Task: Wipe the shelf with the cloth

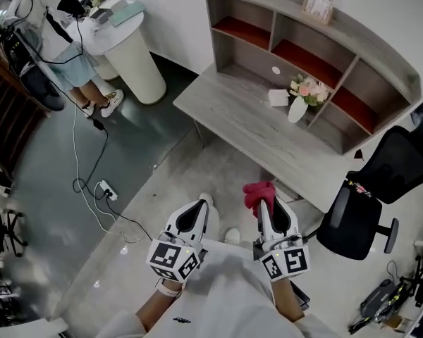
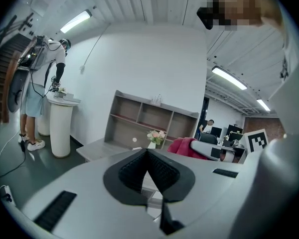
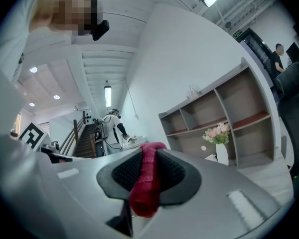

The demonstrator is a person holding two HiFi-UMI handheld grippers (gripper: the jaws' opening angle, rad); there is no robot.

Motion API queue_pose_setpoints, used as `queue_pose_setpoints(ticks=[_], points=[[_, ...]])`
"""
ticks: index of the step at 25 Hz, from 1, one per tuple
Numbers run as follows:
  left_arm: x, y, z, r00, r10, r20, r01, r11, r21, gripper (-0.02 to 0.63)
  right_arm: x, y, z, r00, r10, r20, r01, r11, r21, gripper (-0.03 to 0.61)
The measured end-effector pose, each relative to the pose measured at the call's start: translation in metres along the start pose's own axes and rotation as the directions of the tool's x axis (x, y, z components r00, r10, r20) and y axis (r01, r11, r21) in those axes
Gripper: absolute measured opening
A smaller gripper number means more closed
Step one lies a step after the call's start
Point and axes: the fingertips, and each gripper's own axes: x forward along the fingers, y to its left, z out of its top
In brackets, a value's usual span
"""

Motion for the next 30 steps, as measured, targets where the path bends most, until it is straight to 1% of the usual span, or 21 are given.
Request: queue_pose_setpoints(ticks=[6,10,13,15,19,25,30], points=[[0.039,0.030,0.008,1.000,-0.017,-0.003,0.016,1.000,-0.020,0.006,0.046,-0.013,-0.006,1.000,-0.015,-0.011,0.015,1.000,-0.012,0.091],[0.080,0.053,0.019,0.999,-0.041,-0.030,0.040,0.999,-0.019,0.006,0.087,-0.029,-0.002,0.999,-0.034,-0.010,0.034,0.999,-0.019,0.091],[0.117,0.075,0.033,0.997,-0.060,-0.041,0.059,0.998,-0.021,0.005,0.129,-0.047,0.001,0.998,-0.055,-0.015,0.054,0.998,-0.026,0.091],[0.142,0.096,0.050,0.997,-0.067,-0.035,0.067,0.997,-0.025,0.006,0.163,-0.053,0.003,0.998,-0.062,-0.019,0.061,0.997,-0.039,0.091],[0.186,0.141,0.090,0.995,-0.093,-0.031,0.093,0.995,-0.026,0.006,0.231,-0.049,0.016,0.998,-0.068,-0.016,0.067,0.995,-0.072,0.091],[0.255,0.205,0.159,0.989,-0.147,0.022,0.147,0.989,0.005,0.006,0.338,-0.050,0.040,0.995,-0.089,0.038,0.092,0.991,-0.101,0.091],[0.289,0.249,0.195,0.984,-0.167,0.061,0.166,0.986,0.022,0.006,0.404,-0.044,0.053,0.994,-0.077,0.075,0.087,0.987,-0.135,0.091]])
